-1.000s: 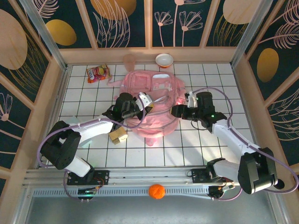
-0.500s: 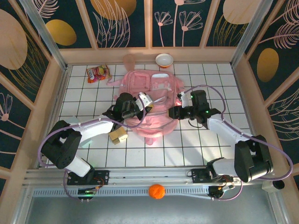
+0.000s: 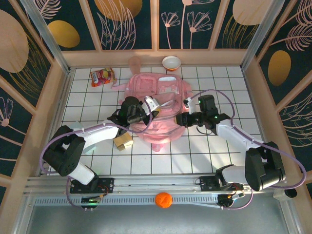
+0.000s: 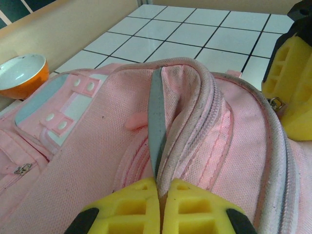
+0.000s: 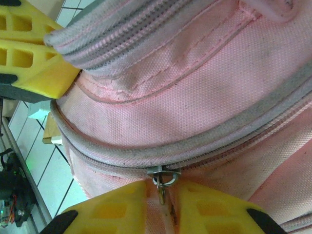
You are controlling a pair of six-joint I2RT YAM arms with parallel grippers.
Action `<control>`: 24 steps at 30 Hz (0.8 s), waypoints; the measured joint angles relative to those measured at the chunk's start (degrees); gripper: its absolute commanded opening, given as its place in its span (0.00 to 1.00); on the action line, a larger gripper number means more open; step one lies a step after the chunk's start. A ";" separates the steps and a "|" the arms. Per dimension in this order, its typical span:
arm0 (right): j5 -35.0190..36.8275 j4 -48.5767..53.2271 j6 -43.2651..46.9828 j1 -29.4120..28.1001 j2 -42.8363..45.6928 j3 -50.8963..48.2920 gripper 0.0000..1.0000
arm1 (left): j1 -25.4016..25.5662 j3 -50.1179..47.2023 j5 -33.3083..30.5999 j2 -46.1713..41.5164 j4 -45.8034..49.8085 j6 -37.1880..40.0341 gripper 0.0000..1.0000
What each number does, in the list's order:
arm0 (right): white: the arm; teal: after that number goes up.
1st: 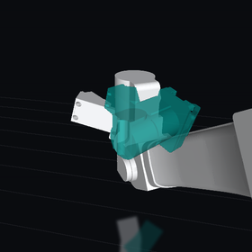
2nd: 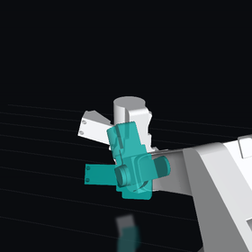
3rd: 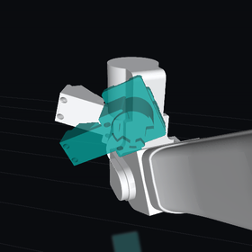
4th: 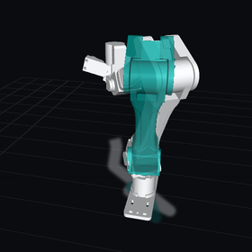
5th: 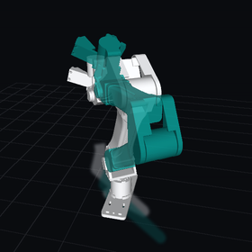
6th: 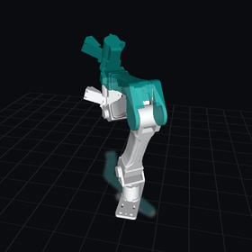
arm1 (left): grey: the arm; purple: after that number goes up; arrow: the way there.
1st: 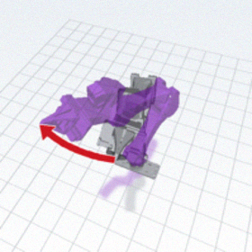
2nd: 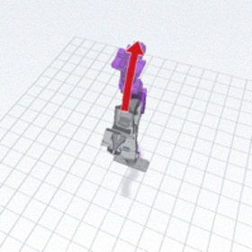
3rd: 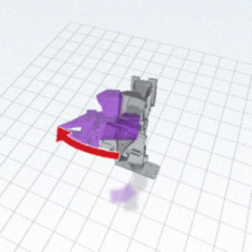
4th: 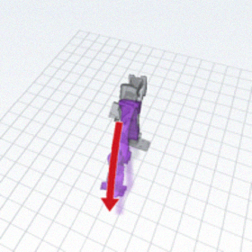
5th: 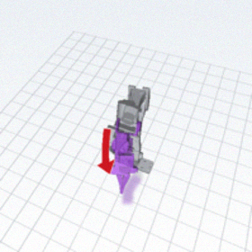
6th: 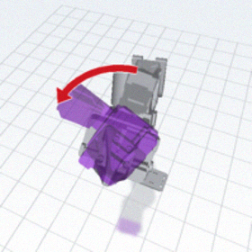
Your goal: Pack books, pencil case, and school supplies into a backpack
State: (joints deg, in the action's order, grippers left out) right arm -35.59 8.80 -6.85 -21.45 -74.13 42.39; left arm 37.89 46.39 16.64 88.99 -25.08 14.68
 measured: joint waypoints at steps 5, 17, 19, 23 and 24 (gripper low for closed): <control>0.66 0.79 -1.22 -0.26 0.55 0.00 0.04 | 0.00 0.02 -0.13 0.00 0.00 0.00 0.00; 8.07 1.97 -11.80 -8.85 5.07 0.74 0.00 | 3.15 2.82 -3.85 1.81 0.48 -4.24 0.00; 9.49 2.36 -14.49 -10.19 6.14 0.61 0.00 | 4.11 2.91 -5.16 1.95 0.48 -6.73 0.00; 12.52 3.80 -18.27 -11.02 10.38 -0.96 0.00 | 5.77 2.91 -7.23 1.84 0.22 -13.11 0.00; 13.09 4.31 -18.86 -10.84 11.37 -1.33 0.00 | 6.12 2.89 -7.67 1.62 0.22 -14.73 0.00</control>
State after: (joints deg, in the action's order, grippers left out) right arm -22.50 13.10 -25.71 -32.29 -62.76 41.06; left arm 44.01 49.28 8.97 90.61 -24.86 -0.05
